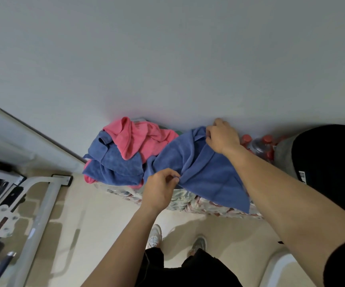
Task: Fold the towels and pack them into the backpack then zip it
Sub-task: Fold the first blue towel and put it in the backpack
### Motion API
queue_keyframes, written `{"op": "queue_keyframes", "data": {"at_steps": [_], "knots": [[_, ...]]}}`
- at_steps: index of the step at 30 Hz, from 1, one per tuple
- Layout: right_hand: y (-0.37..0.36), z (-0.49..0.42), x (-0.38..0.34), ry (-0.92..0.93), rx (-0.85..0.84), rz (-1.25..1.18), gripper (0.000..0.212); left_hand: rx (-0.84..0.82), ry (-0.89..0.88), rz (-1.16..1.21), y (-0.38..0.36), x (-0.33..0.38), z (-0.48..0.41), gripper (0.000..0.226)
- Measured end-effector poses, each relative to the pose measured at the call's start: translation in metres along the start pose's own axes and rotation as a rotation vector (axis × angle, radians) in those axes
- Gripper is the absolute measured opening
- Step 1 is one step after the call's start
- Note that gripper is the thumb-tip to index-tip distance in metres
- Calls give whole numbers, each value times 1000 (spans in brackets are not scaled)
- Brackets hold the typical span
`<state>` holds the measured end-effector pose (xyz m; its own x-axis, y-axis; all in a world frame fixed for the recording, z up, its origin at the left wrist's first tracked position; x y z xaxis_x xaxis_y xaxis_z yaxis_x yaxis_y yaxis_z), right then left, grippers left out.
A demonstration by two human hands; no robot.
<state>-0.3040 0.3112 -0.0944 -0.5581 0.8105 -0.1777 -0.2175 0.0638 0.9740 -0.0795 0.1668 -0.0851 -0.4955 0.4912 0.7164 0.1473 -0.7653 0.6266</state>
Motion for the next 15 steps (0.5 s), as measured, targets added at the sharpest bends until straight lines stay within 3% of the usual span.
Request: {"op": "queue_keyframes", "data": {"at_steps": [7, 15], "knots": [[56, 8, 20, -73, 70, -252, 5, 151, -40, 26, 38, 20, -17, 16], [171, 71, 80, -72, 128, -250, 26, 419, -153, 32, 131, 90, -57, 11]]}}
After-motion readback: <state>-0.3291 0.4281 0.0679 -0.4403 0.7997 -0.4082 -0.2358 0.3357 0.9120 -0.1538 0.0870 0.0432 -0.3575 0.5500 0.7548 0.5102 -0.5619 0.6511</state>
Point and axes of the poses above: each hand's wrist, its own z-axis away from the middle knuckle, its own y-axis out of the back of the hand, x = y × z, the point moved 6 cm from there along -z, towards the middle knuckle, and after that the axes turned 6 degrees about y, right-handed, at the moved point
